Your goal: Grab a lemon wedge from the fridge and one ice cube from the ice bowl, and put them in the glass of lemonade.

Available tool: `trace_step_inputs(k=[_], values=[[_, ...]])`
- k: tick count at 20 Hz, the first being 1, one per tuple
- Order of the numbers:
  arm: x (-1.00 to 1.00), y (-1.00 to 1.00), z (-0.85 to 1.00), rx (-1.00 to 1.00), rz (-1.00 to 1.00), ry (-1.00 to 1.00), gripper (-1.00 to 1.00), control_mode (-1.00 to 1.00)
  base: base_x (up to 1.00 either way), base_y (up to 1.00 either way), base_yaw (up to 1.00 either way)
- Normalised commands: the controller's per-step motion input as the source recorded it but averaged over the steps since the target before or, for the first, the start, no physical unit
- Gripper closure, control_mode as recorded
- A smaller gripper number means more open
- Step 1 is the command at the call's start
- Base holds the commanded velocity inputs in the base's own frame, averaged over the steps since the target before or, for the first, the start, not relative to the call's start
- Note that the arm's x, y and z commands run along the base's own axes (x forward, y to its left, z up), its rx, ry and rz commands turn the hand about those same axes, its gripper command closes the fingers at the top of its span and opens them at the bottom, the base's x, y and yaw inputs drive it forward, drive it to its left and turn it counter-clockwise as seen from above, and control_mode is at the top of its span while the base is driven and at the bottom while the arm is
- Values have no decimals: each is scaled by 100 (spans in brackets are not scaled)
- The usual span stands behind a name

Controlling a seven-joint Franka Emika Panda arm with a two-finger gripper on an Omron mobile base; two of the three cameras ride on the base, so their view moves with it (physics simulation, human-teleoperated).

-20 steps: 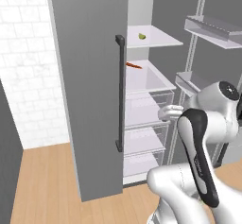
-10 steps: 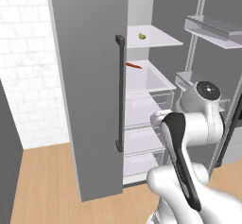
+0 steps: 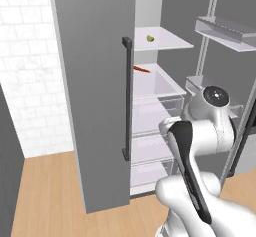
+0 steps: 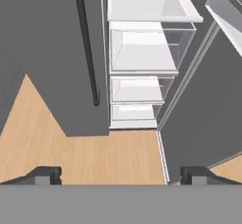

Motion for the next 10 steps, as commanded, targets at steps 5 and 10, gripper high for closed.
trace_step_inputs(k=[5, 10], values=[[0, -64, 0, 2, -1, 0, -100, -100, 0, 0, 0], [7, -31, 0, 0, -1, 0, -100, -100, 0, 0, 0]])
